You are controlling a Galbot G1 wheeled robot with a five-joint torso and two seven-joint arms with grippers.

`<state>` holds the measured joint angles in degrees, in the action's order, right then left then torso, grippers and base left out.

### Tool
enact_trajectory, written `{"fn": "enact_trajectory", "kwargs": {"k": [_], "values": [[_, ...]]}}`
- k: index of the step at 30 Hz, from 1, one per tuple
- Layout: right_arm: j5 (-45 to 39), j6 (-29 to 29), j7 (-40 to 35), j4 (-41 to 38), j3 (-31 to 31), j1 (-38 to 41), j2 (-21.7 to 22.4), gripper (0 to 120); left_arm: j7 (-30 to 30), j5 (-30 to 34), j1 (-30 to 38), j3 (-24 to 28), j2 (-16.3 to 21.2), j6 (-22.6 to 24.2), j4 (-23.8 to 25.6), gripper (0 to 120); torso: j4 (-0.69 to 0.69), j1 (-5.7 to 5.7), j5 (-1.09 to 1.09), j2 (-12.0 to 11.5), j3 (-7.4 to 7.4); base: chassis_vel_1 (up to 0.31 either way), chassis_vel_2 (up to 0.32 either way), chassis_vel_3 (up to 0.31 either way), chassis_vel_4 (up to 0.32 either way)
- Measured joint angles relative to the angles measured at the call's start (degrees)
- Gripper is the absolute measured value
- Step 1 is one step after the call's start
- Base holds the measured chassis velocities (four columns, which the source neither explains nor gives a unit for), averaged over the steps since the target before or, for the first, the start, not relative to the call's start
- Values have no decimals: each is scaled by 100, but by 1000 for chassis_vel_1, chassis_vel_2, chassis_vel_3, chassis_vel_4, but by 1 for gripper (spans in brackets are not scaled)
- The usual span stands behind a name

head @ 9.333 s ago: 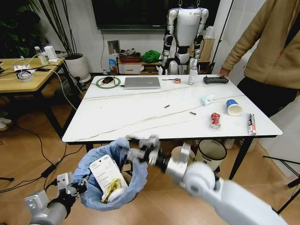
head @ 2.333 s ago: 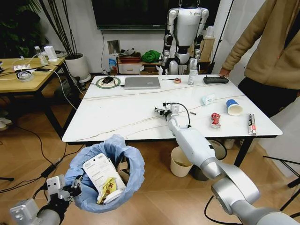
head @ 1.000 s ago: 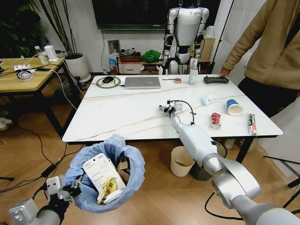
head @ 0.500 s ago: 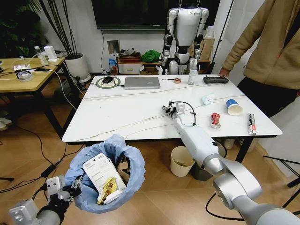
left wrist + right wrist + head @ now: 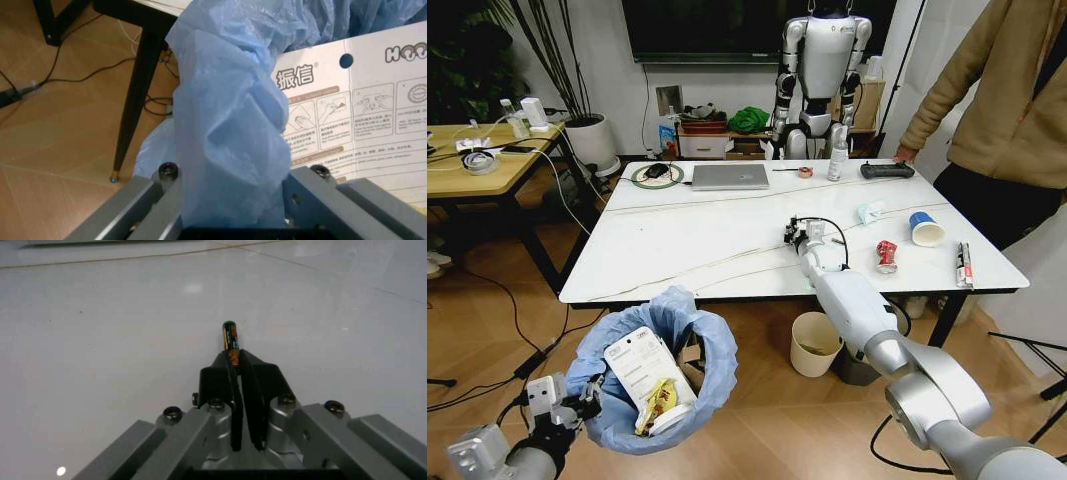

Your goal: Pick up the trash bin and place the trash from the table into it.

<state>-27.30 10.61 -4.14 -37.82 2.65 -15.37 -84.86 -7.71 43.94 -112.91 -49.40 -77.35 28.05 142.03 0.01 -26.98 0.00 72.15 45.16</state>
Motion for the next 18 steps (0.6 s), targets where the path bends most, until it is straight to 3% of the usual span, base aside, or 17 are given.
{"fn": "enact_trajectory", "kwargs": {"k": [10,13,14,18], "values": [[-558,57,-10,-682,-239,-138,274,0,0,2,27,40,35,-1,-6,0,1,-1,2,-2,3,0,0,0,0],[-1532,113,160,-1711,-576,-344,651,0,0,20,46,58,61,-1,-24,0,2,-1,-1,-2,2,0,0,0,0],[-1532,113,160,-1711,-576,-344,651,0,0,20,46,58,61,-1,-24,0,2,-1,-1,-2,2,0,0,0,0],[-2870,233,518,-3892,-970,-879,1551,0,-2,53,63,76,110,1,-40,0,3,0,1,-1,0,0,0,0,0]]}}
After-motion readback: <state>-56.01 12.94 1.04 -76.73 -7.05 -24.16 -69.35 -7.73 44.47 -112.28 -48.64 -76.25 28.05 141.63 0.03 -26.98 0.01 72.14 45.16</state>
